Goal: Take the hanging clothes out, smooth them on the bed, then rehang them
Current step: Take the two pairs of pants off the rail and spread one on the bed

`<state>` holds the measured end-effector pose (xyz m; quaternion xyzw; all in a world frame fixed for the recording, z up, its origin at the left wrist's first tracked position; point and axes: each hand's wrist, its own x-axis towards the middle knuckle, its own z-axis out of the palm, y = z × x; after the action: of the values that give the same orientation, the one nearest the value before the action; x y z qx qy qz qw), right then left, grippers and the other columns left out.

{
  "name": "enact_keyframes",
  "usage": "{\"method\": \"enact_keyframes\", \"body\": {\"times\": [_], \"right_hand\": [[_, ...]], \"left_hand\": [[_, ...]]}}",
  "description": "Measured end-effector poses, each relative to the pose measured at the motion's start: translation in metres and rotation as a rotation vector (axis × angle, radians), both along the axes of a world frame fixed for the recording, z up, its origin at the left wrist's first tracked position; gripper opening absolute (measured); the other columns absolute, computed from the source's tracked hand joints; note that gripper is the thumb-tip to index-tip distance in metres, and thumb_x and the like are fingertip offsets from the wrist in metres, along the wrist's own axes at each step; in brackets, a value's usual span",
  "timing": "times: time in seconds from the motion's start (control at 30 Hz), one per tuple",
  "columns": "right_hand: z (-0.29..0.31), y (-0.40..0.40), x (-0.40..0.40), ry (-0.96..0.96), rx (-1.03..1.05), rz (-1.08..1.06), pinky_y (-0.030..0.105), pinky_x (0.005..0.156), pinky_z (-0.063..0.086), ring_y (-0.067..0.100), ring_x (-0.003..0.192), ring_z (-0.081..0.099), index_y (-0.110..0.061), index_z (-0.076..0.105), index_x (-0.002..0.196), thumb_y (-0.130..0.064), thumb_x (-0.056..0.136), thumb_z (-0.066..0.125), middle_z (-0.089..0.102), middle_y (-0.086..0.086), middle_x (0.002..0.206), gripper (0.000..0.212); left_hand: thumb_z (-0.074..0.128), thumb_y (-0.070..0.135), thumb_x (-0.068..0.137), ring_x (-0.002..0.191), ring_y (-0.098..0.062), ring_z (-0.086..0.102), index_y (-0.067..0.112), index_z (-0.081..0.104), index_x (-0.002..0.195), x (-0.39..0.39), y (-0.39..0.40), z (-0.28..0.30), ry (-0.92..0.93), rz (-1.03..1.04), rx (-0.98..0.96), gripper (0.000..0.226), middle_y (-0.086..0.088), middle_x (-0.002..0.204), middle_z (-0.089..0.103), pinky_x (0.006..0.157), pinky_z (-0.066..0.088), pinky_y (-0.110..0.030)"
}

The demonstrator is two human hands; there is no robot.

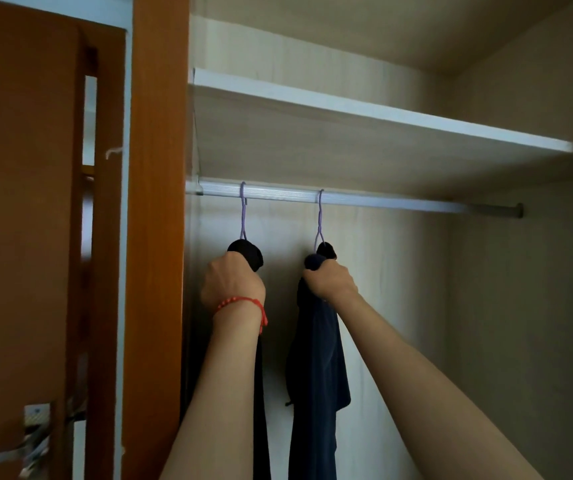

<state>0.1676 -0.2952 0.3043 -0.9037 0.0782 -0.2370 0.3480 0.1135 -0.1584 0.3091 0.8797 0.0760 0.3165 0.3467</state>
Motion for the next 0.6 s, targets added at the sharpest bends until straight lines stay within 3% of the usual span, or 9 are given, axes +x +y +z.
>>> {"method": "enact_keyframes", "body": {"times": [0.1,0.3,0.53,0.6], "right_hand": [[0.002,-0.007,0.005,0.005,-0.024,-0.063,0.034,0.084,0.046,0.034,0.106,0.057,-0.005,0.054,0.118,-0.015,0.086,0.045,0.058,0.017,0.119,0.035],[-0.002,-0.019,0.017,0.027,-0.071,-0.119,0.030,0.076,0.042,0.030,0.106,0.058,-0.007,0.053,0.119,-0.019,0.092,0.044,0.058,0.013,0.119,0.031],[-0.006,-0.024,0.020,-0.153,0.069,-0.177,0.034,0.080,0.043,0.034,0.105,0.057,-0.001,0.055,0.113,-0.027,0.098,0.032,0.060,0.016,0.116,0.038],[-0.006,-0.033,0.018,-0.188,0.083,-0.186,0.034,0.077,0.043,0.036,0.102,0.058,0.001,0.057,0.109,-0.028,0.097,0.033,0.062,0.019,0.113,0.040]], "left_hand": [[0.040,0.008,0.095,0.113,-0.034,0.055,0.002,0.051,0.121,0.004,-0.004,-0.003,0.087,-0.019,-0.001,0.028,-0.018,0.124,0.056,0.078,0.047,-0.037],[0.043,0.013,0.095,0.115,-0.036,0.053,0.001,0.052,0.120,0.016,-0.011,-0.002,0.065,-0.095,-0.088,0.029,-0.020,0.125,0.055,0.089,0.047,-0.042],[0.044,0.012,0.093,0.106,-0.040,0.056,0.007,0.057,0.100,0.022,-0.019,-0.002,-0.074,-0.167,-0.228,0.016,-0.021,0.112,0.061,0.075,0.044,-0.038],[0.042,0.014,0.095,0.103,-0.040,0.057,0.001,0.058,0.102,0.023,-0.021,-0.001,-0.114,-0.183,-0.241,0.022,-0.022,0.110,0.062,0.073,0.043,-0.038]]}}
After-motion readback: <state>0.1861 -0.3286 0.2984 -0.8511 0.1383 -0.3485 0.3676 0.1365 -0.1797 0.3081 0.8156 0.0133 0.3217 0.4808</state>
